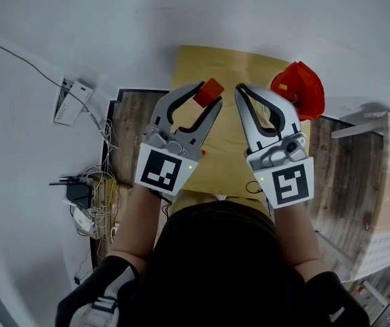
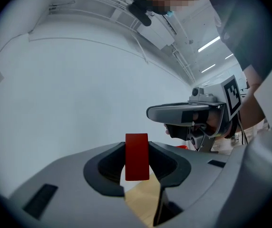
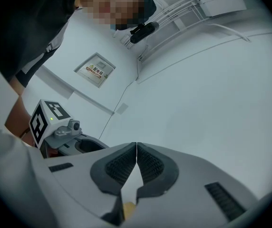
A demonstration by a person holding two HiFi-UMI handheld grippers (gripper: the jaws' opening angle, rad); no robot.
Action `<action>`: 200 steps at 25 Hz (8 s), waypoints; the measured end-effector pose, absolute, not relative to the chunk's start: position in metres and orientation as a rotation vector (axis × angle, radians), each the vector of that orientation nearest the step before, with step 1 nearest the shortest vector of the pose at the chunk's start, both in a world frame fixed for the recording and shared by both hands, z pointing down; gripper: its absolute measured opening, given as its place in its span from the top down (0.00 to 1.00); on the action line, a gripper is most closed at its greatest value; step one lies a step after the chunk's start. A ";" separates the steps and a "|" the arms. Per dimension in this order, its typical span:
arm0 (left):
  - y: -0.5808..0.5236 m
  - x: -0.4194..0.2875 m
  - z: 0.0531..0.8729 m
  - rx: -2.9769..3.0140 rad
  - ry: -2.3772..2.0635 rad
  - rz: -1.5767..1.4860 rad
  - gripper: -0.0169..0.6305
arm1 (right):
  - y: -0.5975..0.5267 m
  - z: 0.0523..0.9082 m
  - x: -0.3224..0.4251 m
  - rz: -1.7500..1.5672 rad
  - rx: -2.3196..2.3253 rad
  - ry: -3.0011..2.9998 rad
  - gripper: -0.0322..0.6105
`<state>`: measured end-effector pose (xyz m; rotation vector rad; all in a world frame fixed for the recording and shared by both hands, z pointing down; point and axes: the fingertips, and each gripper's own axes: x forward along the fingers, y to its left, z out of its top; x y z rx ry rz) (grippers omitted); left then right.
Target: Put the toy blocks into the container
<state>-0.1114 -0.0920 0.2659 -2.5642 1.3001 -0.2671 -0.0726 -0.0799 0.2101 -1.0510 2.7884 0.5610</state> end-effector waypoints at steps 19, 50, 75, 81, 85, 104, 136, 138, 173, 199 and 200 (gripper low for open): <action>-0.136 0.034 0.269 -2.694 1.019 -0.237 0.74 | -0.112 0.223 0.064 0.601 -1.349 2.716 0.91; -0.161 0.109 0.342 -2.713 1.000 -0.535 0.70 | -0.129 0.246 0.151 0.487 -1.379 2.702 0.91; -0.133 0.068 0.294 -2.686 1.115 -0.319 0.96 | -0.110 0.232 0.123 0.532 -1.310 2.716 0.91; -0.115 0.017 0.268 -2.666 1.234 -0.235 0.96 | -0.103 0.222 0.083 0.520 -1.197 2.732 0.91; -0.099 -0.028 0.254 -2.617 1.336 -0.214 0.96 | -0.094 0.215 0.041 0.512 -1.090 2.752 0.91; -0.059 -0.153 0.252 -2.456 1.507 -0.323 0.96 | -0.071 0.218 -0.088 0.364 -0.822 2.807 0.91; 0.011 -0.139 0.564 -2.668 0.363 -1.729 0.75 | -0.071 0.273 -0.111 0.347 -0.910 2.930 0.91; 0.013 -0.144 0.575 -2.637 0.327 -1.772 0.74 | -0.072 0.274 -0.111 0.350 -0.923 2.933 0.91; -0.064 -0.127 0.451 -2.920 0.974 -0.941 0.85 | -0.090 0.267 -0.097 0.387 -1.028 2.910 0.91; -0.104 -0.071 0.270 -2.647 1.164 -0.233 0.85 | -0.107 0.228 -0.015 0.437 -1.258 2.751 0.90; -0.107 -0.062 0.270 -2.660 1.147 -0.219 0.85 | -0.108 0.229 -0.005 0.435 -1.289 2.742 0.91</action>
